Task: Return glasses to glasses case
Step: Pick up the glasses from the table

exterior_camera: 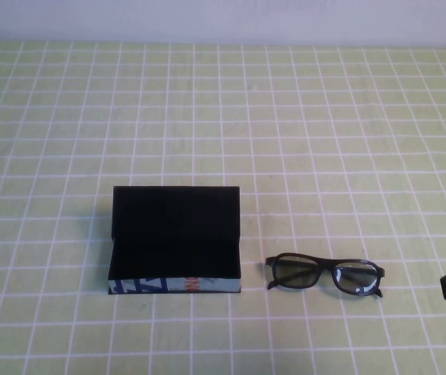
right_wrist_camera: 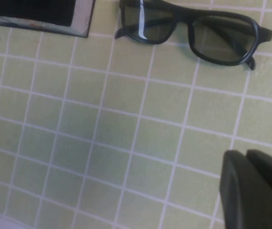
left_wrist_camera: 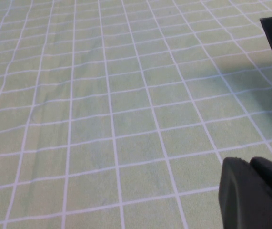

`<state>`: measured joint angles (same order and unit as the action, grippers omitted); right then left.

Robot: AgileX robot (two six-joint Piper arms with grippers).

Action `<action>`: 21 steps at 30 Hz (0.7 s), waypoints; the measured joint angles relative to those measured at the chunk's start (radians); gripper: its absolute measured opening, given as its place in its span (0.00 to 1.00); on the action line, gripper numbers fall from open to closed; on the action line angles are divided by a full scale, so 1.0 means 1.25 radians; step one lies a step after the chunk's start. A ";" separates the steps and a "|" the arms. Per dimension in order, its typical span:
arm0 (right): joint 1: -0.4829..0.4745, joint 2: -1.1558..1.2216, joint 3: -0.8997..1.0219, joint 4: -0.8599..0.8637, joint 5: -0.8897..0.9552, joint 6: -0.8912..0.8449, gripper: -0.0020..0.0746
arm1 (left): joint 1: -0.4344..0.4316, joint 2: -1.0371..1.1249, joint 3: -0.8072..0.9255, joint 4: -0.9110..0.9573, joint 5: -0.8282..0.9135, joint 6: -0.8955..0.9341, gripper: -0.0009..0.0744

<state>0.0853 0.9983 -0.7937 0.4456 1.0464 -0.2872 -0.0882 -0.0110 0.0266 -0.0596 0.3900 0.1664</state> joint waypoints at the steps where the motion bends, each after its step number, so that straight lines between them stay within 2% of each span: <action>1: 0.010 0.029 -0.019 -0.011 0.002 -0.013 0.01 | 0.000 0.000 0.000 0.000 0.000 0.000 0.01; 3: 0.048 0.084 -0.053 -0.047 0.004 -0.027 0.01 | 0.000 0.000 0.000 0.000 0.000 0.000 0.01; 7: 0.176 0.205 -0.150 -0.124 0.012 -0.054 0.01 | 0.000 0.000 0.000 0.000 0.000 0.000 0.01; 12: 0.302 0.388 -0.300 -0.183 0.059 -0.196 0.01 | 0.000 0.000 0.000 0.000 0.000 0.000 0.01; 17: 0.327 0.532 -0.421 -0.221 0.116 -0.294 0.02 | 0.000 0.000 0.000 0.000 0.000 0.000 0.01; 21: 0.329 0.600 -0.470 -0.244 0.125 -0.353 0.14 | 0.000 0.000 0.000 0.000 0.000 0.000 0.01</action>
<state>0.4960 1.7480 -1.3813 0.1401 1.2025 -0.7281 -0.0882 -0.0110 0.0266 -0.0596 0.3900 0.1664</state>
